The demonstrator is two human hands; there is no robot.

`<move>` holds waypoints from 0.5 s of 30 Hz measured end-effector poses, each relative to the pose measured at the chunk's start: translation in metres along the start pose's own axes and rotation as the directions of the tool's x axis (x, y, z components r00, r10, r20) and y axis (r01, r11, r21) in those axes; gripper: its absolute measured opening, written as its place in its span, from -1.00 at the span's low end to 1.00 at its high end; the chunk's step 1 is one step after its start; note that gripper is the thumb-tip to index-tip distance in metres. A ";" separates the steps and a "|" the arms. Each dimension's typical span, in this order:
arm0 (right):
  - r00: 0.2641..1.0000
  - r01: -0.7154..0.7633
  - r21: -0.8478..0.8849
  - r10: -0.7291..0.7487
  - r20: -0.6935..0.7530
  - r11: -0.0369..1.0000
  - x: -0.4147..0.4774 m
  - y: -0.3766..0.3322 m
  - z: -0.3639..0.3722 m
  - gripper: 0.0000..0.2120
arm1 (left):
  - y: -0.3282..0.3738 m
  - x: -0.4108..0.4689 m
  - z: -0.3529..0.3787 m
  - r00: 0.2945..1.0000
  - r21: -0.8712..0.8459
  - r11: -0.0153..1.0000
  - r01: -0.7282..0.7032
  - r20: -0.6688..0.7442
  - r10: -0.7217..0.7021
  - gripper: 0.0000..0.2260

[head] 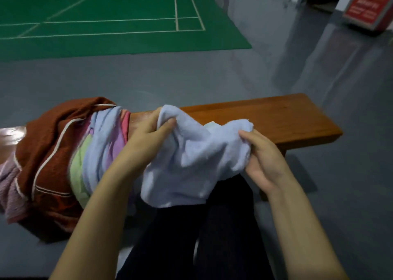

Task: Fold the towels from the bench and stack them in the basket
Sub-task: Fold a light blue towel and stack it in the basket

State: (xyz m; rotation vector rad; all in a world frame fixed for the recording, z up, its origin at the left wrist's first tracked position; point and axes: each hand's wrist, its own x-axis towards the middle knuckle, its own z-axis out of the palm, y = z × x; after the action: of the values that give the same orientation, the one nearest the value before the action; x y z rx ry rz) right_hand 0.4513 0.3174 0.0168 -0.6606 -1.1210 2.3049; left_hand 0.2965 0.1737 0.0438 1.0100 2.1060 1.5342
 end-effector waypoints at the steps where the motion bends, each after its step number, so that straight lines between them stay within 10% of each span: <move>1: 0.999 0.005 0.058 -0.007 0.048 0.998 0.000 0.002 0.004 -0.73 | -0.003 0.000 0.005 0.999 -0.127 0.991 0.033 0.044 -0.028 -0.88; 5: 0.987 -0.052 0.186 0.022 0.158 0.981 0.007 0.028 0.023 -0.59 | -0.023 -0.002 0.033 0.933 -0.121 0.992 0.041 0.361 0.005 -0.59; 15: 0.991 0.072 -0.132 -0.086 -0.106 0.989 0.039 0.045 0.016 -0.83 | -0.044 0.028 -0.012 0.979 0.175 0.967 -0.183 0.120 0.163 -0.85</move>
State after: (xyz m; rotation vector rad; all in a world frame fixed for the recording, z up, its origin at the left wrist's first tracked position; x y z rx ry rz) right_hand 0.4020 0.3083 -0.0189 -0.7694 -1.2269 2.1161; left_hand 0.2548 0.1791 0.0113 1.3426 2.1663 1.3450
